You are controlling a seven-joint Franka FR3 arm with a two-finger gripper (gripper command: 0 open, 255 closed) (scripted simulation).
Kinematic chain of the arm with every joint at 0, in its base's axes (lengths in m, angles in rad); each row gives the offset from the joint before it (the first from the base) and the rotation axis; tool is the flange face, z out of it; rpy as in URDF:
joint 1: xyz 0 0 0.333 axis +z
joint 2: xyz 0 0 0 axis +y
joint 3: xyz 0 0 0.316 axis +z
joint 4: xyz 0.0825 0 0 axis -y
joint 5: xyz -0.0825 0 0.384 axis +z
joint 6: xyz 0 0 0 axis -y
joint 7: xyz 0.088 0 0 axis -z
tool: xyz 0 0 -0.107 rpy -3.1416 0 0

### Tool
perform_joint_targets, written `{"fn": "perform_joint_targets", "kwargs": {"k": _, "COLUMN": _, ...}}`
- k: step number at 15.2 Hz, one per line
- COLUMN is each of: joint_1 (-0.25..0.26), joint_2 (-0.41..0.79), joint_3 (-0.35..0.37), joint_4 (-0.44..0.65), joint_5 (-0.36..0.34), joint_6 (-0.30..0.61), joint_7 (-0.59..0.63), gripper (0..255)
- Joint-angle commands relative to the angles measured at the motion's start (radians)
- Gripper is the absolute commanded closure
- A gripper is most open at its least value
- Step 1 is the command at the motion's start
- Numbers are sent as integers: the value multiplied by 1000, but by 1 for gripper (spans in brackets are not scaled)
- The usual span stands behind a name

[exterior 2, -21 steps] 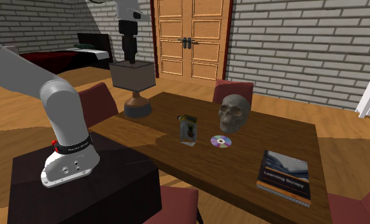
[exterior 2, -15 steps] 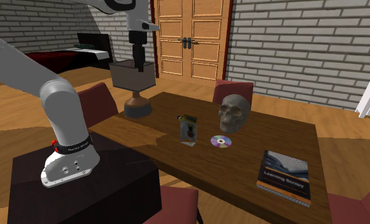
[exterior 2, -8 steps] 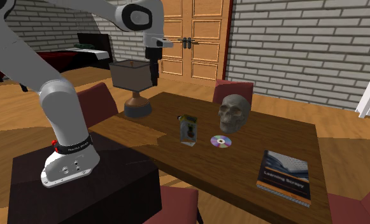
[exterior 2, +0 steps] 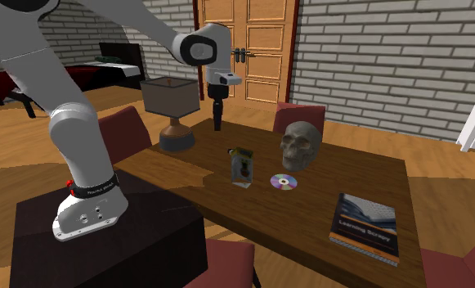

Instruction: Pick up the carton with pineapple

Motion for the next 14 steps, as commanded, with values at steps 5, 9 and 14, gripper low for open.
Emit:
{"fn": "perform_joint_targets", "kwargs": {"k": 5, "joint_1": -45, "joint_2": 203, "joint_3": -42, "joint_4": 53, "joint_5": 10, "joint_6": 170, "joint_7": 64, "gripper": 0}}
{"fn": "perform_joint_targets", "kwargs": {"k": 9, "joint_1": -54, "joint_2": 270, "joint_3": -52, "joint_4": 62, "joint_5": 20, "joint_6": 231, "joint_7": 74, "gripper": 0}}
{"fn": "perform_joint_targets", "kwargs": {"k": 14, "joint_1": -55, "joint_2": 319, "joint_3": -52, "joint_4": 43, "joint_5": 29, "joint_6": 299, "joint_7": 68, "gripper": 0}}
